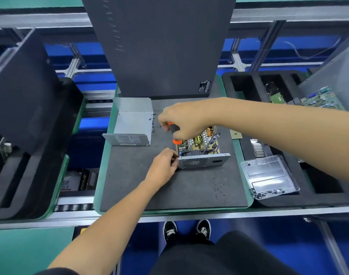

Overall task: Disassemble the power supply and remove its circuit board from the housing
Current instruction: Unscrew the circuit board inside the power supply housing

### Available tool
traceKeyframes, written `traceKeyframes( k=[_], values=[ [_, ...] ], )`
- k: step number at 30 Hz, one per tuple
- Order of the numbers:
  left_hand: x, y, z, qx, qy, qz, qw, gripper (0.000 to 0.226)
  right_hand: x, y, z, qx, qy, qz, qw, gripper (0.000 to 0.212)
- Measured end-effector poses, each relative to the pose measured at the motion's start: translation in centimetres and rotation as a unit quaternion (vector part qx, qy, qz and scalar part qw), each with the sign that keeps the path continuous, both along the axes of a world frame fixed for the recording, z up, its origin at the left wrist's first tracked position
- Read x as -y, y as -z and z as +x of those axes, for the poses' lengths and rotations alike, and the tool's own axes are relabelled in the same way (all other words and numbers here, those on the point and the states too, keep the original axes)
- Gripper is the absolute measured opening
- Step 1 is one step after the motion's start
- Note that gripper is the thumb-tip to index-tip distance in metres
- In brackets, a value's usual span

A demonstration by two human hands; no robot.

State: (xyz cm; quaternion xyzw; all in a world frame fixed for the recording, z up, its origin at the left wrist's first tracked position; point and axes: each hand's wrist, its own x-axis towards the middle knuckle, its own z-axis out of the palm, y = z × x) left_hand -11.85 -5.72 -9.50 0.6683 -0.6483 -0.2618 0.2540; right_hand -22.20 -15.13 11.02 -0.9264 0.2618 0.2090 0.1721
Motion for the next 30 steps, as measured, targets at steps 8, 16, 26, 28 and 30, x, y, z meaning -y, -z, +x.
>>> traceKeyframes(
  k=[8,16,26,28,30],
  values=[
    [-0.1,-0.5,-0.2,0.004,-0.006,-0.015,1.000,0.017,0.3,0.2,-0.5,-0.007,-0.004,-0.027,1.000,0.009],
    [-0.3,-0.6,-0.4,0.031,0.019,-0.033,0.999,0.020,0.2,0.5,-0.8,-0.039,0.021,-0.072,0.996,0.038],
    [-0.3,-0.6,-0.2,0.042,0.011,-0.019,0.999,0.018,0.4,-0.2,-0.7,0.014,-0.007,0.016,1.000,0.030],
    [-0.3,-0.7,-0.3,0.026,0.002,-0.022,0.999,0.018,0.5,-0.1,-0.7,0.006,-0.012,0.018,1.000,0.026],
    [-0.3,-0.9,-0.4,0.016,-0.007,-0.029,0.999,0.018,0.4,-0.1,-0.7,-0.008,-0.003,-0.001,1.000,0.024]
  ],
)
